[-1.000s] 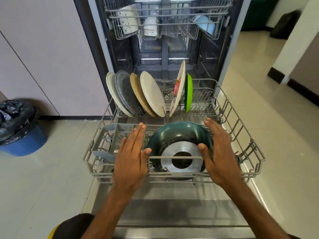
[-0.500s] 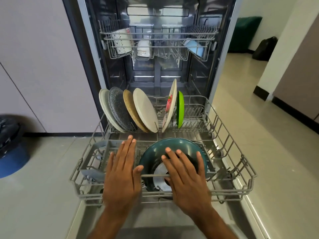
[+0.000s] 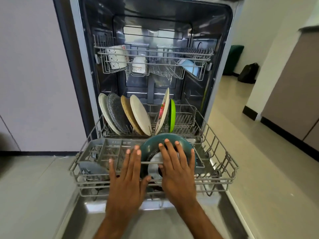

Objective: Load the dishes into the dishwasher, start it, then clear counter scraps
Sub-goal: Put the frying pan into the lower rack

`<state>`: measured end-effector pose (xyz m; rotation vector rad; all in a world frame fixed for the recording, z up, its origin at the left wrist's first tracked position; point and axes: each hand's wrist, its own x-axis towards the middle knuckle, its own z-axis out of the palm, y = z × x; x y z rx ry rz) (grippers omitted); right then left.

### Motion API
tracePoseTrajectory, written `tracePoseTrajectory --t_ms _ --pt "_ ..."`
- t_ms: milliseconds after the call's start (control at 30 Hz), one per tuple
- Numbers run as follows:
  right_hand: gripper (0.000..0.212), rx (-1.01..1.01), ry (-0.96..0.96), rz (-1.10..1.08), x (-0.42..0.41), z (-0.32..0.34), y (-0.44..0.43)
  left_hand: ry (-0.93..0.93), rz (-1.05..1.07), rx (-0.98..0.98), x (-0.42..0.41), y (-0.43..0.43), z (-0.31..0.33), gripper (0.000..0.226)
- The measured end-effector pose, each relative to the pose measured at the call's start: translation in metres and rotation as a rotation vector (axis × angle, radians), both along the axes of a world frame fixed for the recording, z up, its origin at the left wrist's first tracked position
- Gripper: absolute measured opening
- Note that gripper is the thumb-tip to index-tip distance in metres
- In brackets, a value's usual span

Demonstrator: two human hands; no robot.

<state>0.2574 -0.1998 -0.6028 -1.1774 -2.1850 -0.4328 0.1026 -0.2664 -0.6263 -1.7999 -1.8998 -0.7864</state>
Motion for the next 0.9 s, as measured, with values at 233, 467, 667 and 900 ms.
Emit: tracePoseTrajectory --t_ms 233,467,667,900 --pt "0.062 -0.033 0.009 -0.060 -0.022 0.000 0.056 0.036 0.030 -0.071 -0.024 0.063 -0.001 0.076" --pt "0.068 -0.001 -0.338 0.027 -0.024 -0.049 0.061 -0.159 0.052 -0.103 -0.021 0.097 -0.008 0.093" --pt "0.074 -0.123 -0.331 -0.026 -0.044 -0.055 0.083 0.010 0.064 -0.120 -0.033 0.087 -0.042 0.106" --pt "0.072 -0.148 -0.364 -0.048 -0.062 -0.040 0.124 0.035 0.062 -0.183 -0.017 0.092 -0.062 0.104"
